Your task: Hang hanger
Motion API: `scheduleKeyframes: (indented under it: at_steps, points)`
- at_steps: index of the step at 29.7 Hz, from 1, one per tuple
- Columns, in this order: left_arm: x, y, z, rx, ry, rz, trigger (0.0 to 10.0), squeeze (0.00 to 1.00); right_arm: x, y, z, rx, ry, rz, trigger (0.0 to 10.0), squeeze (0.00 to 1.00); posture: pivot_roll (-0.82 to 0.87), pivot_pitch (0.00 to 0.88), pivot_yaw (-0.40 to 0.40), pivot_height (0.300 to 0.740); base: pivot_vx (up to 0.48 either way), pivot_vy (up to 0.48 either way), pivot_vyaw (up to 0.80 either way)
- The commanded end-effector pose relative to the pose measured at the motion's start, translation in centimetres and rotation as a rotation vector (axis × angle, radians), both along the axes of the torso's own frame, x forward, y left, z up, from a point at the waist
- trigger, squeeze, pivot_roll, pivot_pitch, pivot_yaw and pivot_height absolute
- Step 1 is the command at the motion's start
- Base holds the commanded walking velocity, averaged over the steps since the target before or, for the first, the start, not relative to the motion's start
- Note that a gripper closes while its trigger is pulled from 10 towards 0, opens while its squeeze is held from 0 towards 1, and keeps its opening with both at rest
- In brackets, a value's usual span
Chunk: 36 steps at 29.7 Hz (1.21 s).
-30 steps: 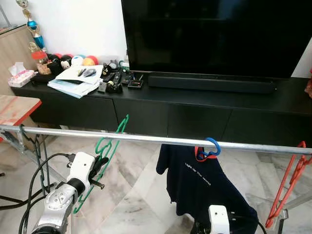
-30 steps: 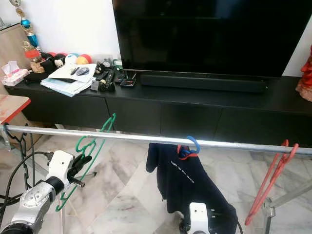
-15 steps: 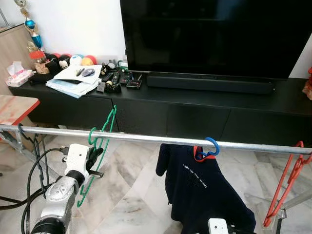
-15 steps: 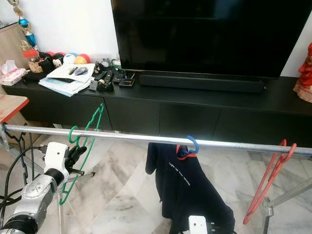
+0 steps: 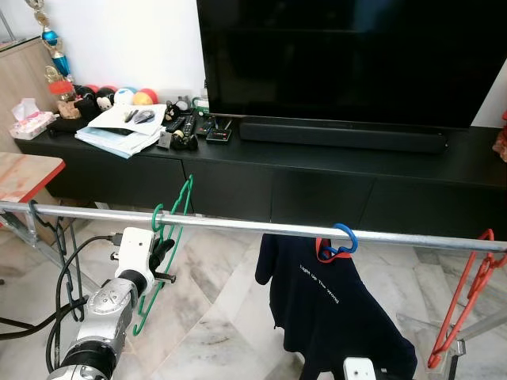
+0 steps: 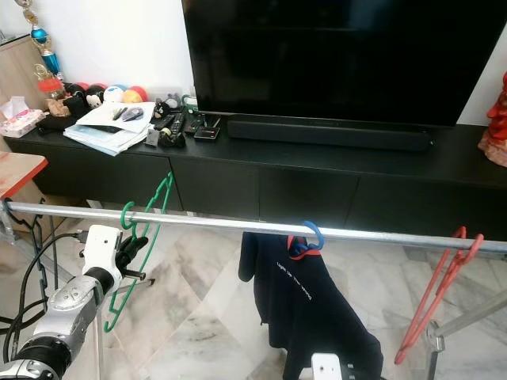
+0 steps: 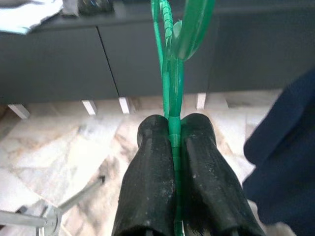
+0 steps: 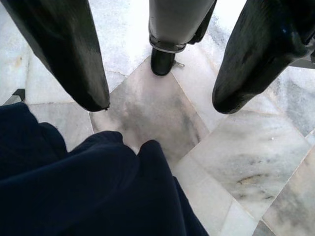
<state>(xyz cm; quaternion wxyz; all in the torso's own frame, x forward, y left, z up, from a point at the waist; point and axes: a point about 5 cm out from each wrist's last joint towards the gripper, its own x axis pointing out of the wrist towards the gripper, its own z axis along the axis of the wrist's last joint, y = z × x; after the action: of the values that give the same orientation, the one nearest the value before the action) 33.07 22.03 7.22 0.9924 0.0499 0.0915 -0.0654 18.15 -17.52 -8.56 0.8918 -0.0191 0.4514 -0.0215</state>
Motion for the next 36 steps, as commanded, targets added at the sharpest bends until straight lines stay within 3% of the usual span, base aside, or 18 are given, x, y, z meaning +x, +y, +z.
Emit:
scheduleKeyframes:
  at_steps: [1,12,15,30,31,32,36]
  points:
    - [0.0,0.1,-0.3,0.017,0.031,0.004,10.0,0.00,0.1,0.4,0.0,0.006,-0.011,0.003,10.0,0.00,0.07,0.032,0.030,0.740,0.000,0.000,0.00]
    - [0.0,0.1,-0.8,0.021,0.099,0.045,10.0,0.00,-1.4,1.6,-0.6,0.014,0.002,0.011,10.0,0.00,0.07,0.031,0.030,0.740,0.000,0.000,0.00]
    - [0.3,0.0,-0.8,0.016,0.118,0.075,10.0,0.00,-0.2,0.9,-0.1,0.007,-0.010,0.007,10.0,0.00,0.07,0.033,0.027,0.740,0.000,0.000,0.00]
    - [0.1,-0.6,-1.5,0.033,0.196,0.077,10.0,0.00,0.8,1.8,0.3,0.013,-0.023,0.011,10.0,0.00,0.07,0.032,0.032,0.740,0.000,0.000,0.00]
    - [0.0,-0.6,-1.6,0.032,0.199,0.076,10.0,0.12,0.9,1.7,0.3,0.013,-0.023,0.011,10.0,0.00,0.07,0.032,0.032,0.740,0.000,0.000,0.00]
    - [0.0,-0.6,-1.7,0.026,0.200,0.075,10.0,0.98,0.8,1.7,0.3,0.013,-0.023,0.010,10.0,0.00,0.07,0.031,0.032,0.740,0.000,0.000,0.00]
    - [-0.1,-0.6,-1.6,0.022,0.185,0.074,10.0,1.00,0.8,1.6,0.3,0.012,-0.023,0.009,10.0,0.00,0.06,0.027,0.033,0.740,0.000,0.000,0.00]
